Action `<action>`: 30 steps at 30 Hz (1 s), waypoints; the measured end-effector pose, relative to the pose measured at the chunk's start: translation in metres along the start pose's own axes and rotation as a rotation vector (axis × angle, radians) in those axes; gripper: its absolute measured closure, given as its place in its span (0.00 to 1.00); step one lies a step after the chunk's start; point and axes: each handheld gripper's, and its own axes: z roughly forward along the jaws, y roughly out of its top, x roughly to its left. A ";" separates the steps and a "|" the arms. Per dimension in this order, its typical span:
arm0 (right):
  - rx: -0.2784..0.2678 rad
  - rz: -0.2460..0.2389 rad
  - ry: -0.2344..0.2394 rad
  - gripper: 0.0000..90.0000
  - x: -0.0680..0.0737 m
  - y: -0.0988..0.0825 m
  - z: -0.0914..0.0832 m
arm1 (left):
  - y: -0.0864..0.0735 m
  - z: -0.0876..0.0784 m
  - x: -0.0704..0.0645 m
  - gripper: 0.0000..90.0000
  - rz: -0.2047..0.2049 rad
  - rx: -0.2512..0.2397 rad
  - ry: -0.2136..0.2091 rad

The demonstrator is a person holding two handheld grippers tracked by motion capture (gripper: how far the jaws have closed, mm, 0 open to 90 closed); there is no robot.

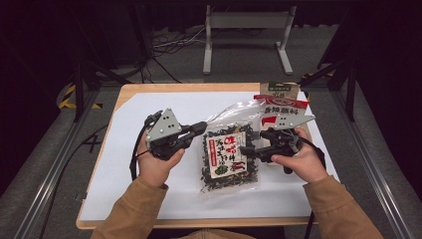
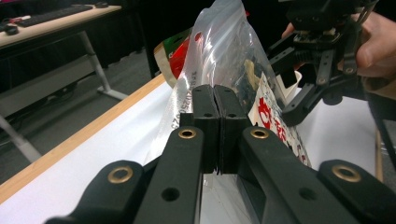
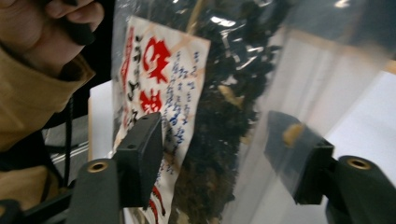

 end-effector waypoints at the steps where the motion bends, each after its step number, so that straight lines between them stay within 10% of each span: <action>1: 0.009 -0.003 0.013 0.47 0.001 0.000 0.001 | 0.000 0.000 0.000 0.99 -0.002 -0.004 -0.001; 12: 0.098 -0.036 0.102 0.79 0.006 0.000 0.000 | -0.001 0.000 0.001 0.98 -0.022 -0.020 -0.016; 30: 0.078 0.043 0.154 0.83 0.011 0.004 -0.011 | 0.001 -0.010 0.003 0.89 -0.057 -0.074 -0.022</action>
